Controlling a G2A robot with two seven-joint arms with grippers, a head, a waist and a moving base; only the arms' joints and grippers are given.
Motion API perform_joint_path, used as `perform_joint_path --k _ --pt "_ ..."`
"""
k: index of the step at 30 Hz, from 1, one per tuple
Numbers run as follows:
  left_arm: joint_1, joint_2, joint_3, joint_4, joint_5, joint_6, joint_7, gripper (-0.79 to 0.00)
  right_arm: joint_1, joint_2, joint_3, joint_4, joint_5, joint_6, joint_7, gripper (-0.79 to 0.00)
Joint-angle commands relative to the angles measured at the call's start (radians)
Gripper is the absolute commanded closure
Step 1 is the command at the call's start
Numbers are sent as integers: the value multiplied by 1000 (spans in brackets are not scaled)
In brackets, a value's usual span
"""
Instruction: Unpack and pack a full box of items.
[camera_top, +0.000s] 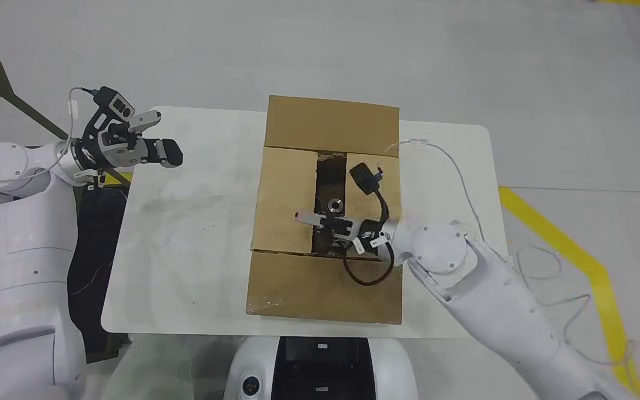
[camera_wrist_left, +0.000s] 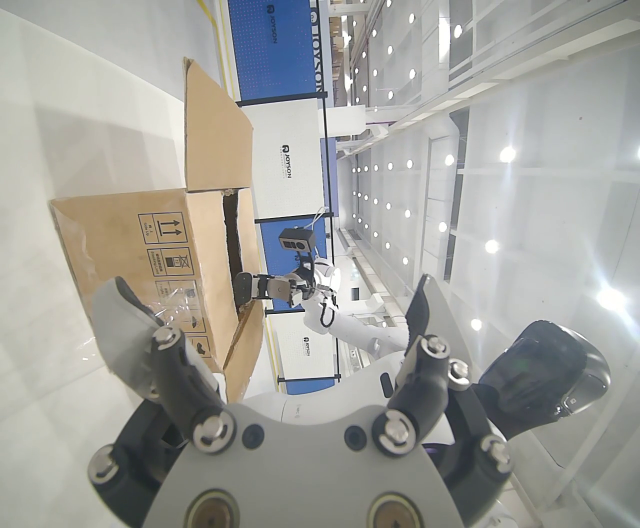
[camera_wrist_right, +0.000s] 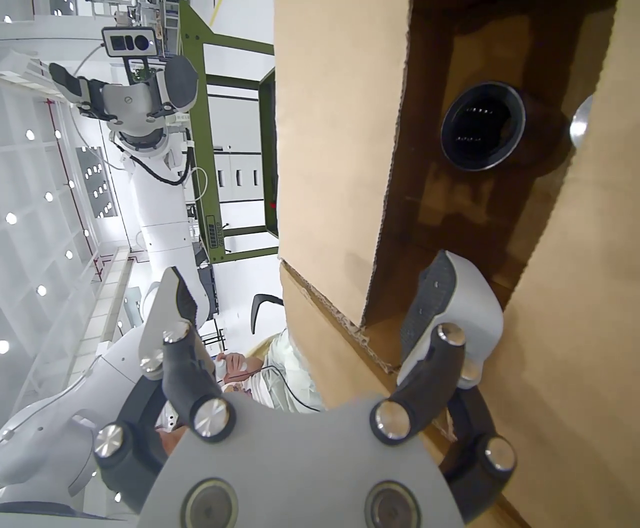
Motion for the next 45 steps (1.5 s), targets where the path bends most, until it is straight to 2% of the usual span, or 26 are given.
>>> perform_joint_path --k 1,6,12,25,31,37,45 --pt "0 0 0 0 0 0 0 -785 9 -10 -20 23 19 -9 1 -785" --pt "0 0 0 0 0 0 0 -785 28 -33 -61 64 60 -56 -4 -785" --pt "0 0 0 0 0 0 0 -785 29 -48 -48 86 136 -125 -18 -785" --pt "0 0 0 0 0 0 0 -785 36 -61 -14 21 197 -183 15 -785" --pt "10 6 -21 -52 -36 21 51 -785 68 -85 -51 32 202 -212 -21 -785" --pt "-39 11 -25 -66 -108 60 31 -785 123 -121 -113 61 205 -231 -53 -785" --pt "-111 12 36 -53 -146 110 1 -785 214 -184 -211 125 196 -266 -97 -785"
